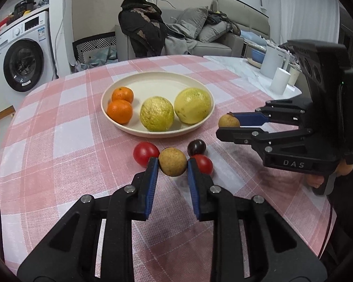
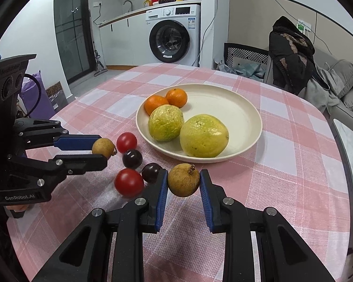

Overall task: Organize fruits
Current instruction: 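Carry both small brown fruits onto the cream plate and open both grippers, then withdraw both tools from the plate toward the red tomatoes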

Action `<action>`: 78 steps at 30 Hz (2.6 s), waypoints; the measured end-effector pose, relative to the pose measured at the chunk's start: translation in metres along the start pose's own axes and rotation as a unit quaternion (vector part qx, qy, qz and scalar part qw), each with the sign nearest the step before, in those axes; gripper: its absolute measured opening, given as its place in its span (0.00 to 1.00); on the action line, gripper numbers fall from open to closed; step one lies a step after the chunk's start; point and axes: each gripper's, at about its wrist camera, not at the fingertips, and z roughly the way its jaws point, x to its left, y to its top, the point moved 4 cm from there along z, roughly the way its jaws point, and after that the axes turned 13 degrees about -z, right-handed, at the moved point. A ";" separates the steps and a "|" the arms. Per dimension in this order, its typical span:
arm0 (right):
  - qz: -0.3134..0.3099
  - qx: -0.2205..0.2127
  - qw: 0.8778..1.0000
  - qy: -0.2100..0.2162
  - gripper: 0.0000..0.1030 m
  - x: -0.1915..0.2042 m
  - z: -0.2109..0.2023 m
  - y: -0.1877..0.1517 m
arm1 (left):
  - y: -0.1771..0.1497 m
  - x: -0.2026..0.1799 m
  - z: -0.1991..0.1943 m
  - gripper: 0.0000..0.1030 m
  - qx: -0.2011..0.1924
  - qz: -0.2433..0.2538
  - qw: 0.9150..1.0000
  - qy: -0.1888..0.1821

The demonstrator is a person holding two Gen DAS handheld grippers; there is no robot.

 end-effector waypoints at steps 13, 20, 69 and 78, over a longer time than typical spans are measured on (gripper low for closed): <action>0.053 -0.054 0.996 -0.041 0.27 -0.028 -0.020 0.022 | 0.029 0.011 -0.004 0.22 -0.043 -0.011 0.999 0.030; 0.085 -0.074 0.992 -0.054 0.27 -0.046 -0.025 0.036 | 0.045 0.017 0.002 0.22 -0.053 -0.023 0.997 0.042; 0.157 -0.031 0.986 -0.042 0.31 -0.084 0.028 0.026 | 0.065 0.034 0.074 0.22 -0.024 -0.005 0.995 0.092; 0.167 -0.070 0.983 -0.043 0.53 -0.089 0.006 0.028 | 0.062 0.049 0.064 0.52 -0.027 -0.037 0.995 0.089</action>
